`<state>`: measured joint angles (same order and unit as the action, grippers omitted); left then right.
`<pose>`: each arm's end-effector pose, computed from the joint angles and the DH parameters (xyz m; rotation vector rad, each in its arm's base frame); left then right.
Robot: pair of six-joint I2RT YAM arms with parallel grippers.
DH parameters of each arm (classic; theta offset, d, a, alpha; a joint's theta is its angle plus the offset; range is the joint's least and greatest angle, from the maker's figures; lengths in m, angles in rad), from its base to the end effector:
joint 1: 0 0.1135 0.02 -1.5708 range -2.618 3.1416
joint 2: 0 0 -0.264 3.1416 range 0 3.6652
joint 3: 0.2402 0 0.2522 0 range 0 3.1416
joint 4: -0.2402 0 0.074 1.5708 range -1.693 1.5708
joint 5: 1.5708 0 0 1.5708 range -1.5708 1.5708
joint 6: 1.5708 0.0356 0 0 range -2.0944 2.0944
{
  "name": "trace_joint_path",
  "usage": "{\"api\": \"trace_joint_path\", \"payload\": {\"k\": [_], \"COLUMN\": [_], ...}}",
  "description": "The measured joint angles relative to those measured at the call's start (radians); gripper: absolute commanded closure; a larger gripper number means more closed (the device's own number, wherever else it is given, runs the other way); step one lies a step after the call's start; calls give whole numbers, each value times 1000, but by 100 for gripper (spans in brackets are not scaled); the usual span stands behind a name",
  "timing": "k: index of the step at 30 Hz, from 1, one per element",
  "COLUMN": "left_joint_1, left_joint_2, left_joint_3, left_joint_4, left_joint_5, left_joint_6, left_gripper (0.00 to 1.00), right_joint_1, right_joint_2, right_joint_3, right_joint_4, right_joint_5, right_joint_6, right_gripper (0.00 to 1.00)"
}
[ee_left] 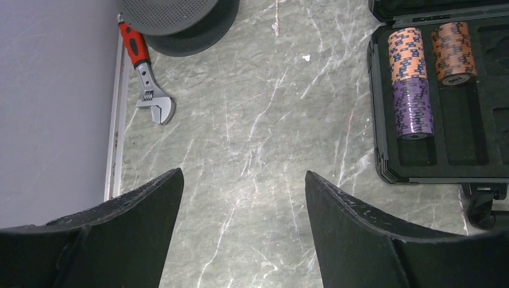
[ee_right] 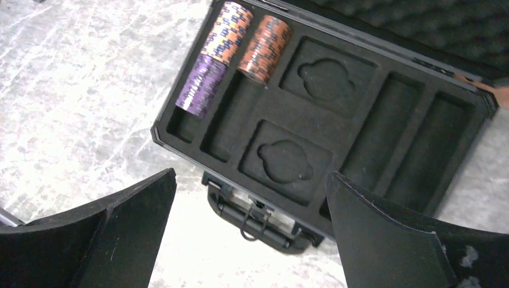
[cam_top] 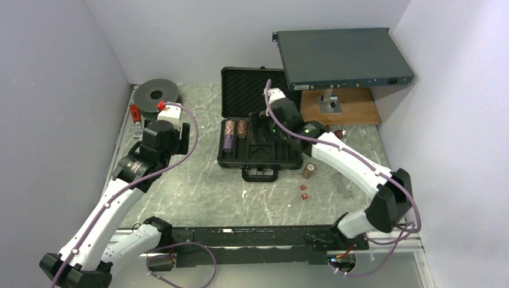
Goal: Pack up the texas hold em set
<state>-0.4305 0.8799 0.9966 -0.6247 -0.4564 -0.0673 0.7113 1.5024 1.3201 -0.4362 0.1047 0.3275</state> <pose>0.1707 -0.0611 0.3535 0.0930 2.0242 0.1612 0.2622 0.2210 0.3280 -0.3652 2.1948 0.4682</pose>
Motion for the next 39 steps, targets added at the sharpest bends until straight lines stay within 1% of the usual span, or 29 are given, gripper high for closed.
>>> {"api": "trace_joint_path", "payload": {"k": [6,12,16,24,28,30,33,37,39], "left_joint_1": [0,0,0,0,0,0,0,0,0], "left_joint_2": [-15,-17,-17,-16,-14,-13,-13,-11,-11], "left_joint_3": [0,0,-1,-3,-4,-5,-7,-10,-10], "left_joint_4": [0,2,10,14,14,14,15,14,14], "left_joint_5": [8,17,23,33,33,33,33,33,33], "left_joint_6": [0,0,0,0,0,0,0,0,0], "left_gripper": [20,20,20,21,20,20,20,20,21], "right_joint_1": [1,1,1,1,-13,-42,-120,-216,-241], "right_joint_2": [-168,-297,-358,-393,-394,-391,-377,-353,-336], "right_joint_3": [-122,-234,-292,-308,-311,-316,-338,-388,-402], "right_joint_4": [-39,-87,-153,-286,-327,-344,-354,-353,-353], "right_joint_5": [51,124,182,298,335,343,346,318,300], "right_joint_6": [31,75,113,168,192,209,236,261,272], "right_gripper": [2,2,1,0,1,1,2,4,6]}}
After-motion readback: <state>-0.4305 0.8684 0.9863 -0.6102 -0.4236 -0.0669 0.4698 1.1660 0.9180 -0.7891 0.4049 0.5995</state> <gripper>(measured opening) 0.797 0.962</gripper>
